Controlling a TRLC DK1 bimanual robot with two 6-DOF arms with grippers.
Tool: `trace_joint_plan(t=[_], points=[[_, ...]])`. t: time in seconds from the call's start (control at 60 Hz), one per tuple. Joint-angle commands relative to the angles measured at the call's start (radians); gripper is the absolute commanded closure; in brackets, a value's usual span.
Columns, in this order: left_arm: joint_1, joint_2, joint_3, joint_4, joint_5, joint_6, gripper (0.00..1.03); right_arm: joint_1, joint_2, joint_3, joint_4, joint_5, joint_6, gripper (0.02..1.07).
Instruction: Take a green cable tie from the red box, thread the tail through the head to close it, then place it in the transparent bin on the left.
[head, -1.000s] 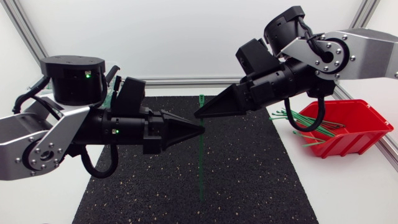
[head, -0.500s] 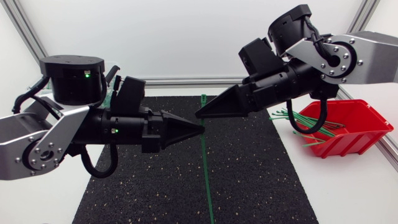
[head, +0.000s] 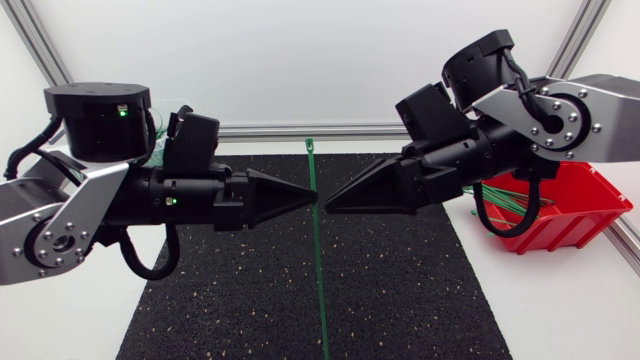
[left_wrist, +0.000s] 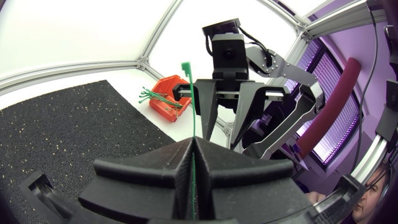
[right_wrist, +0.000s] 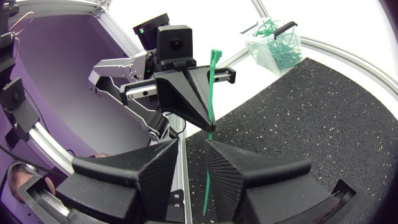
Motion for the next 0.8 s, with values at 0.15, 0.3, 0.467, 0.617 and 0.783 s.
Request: trace_joint_plan(t=[0.15, 0.3, 0.467, 0.617, 0.783], points=[[0.014, -0.024, 0.024, 0.004, 0.023, -0.042, 0.99, 0.015, 0.026, -0.048, -0.003, 0.016, -0.067, 0.67], [0.011, -0.028, 0.025, 0.004, 0.031, -0.050, 0.99, 0.032, 0.041, -0.042, 0.012, 0.027, -0.070, 0.67], [0.009, -0.024, 0.028, 0.004, 0.043, -0.059, 0.99, 0.060, 0.063, -0.033, 0.030, 0.043, -0.067, 0.67], [0.006, -0.017, 0.033, 0.004, 0.043, -0.064, 0.99, 0.061, 0.063, -0.027, 0.046, 0.054, -0.063, 0.68], [0.000, -0.006, 0.034, 0.004, 0.046, -0.067, 0.99, 0.066, 0.058, -0.028, 0.061, 0.057, -0.060, 0.76]])
